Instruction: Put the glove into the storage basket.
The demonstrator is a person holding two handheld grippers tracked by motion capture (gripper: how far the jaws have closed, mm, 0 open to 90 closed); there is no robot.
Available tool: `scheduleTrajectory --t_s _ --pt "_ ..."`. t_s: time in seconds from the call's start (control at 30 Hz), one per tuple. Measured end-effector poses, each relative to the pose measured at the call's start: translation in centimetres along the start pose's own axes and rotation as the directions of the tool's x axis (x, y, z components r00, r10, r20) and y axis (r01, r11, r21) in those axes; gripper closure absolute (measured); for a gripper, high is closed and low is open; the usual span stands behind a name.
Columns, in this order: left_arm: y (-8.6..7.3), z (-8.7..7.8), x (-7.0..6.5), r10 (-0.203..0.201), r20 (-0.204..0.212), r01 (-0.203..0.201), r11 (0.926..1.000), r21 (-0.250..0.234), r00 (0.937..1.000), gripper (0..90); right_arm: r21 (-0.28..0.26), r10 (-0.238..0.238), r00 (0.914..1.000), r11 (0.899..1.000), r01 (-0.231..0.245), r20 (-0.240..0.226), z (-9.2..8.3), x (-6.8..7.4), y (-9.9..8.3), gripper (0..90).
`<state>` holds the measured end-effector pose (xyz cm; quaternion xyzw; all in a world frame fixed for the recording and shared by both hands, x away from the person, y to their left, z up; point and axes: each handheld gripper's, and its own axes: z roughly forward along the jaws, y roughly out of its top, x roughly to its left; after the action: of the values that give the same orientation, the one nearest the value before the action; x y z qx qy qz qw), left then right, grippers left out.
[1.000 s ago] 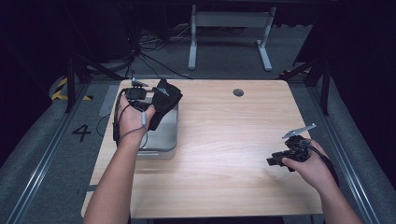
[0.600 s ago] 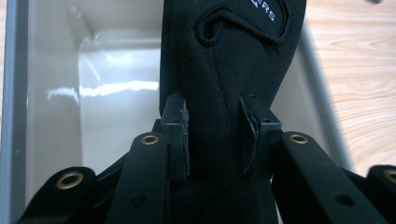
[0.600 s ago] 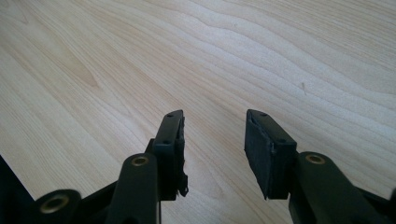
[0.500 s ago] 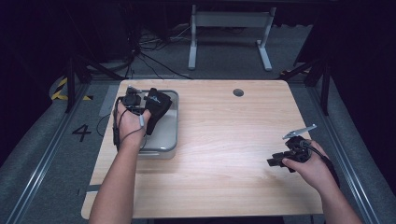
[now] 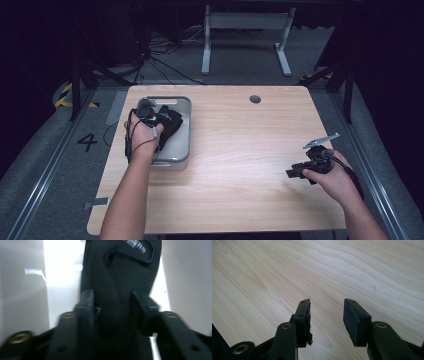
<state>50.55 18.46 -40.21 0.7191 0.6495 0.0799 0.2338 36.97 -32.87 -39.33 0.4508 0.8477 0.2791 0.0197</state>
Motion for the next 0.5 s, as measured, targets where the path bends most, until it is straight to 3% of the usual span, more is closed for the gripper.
scheduleTrajectory --t_s 0.03,0.17,0.5 --pt "0.0 0.0 0.0 0.004 -0.009 -0.004 1.0 -0.003 1.0 43.8 -0.001 0.001 1.0 1.0 -0.001 0.0 0.0 0.0 0.0 57.9" --pt "-0.3 -1.0 0.0 0.041 -0.031 -0.042 0.9973 -0.06 0.9987 33.7 -0.001 -0.008 1.0 1.0 0.008 -0.001 0.2 0.1 0.4 57.1" --pt "-1.1 -4.0 -1.1 0.119 -0.001 -0.118 0.9855 -0.121 0.9929 33.7 0.001 -0.037 0.9993 0.999 0.037 -0.009 0.8 0.3 1.4 56.5"
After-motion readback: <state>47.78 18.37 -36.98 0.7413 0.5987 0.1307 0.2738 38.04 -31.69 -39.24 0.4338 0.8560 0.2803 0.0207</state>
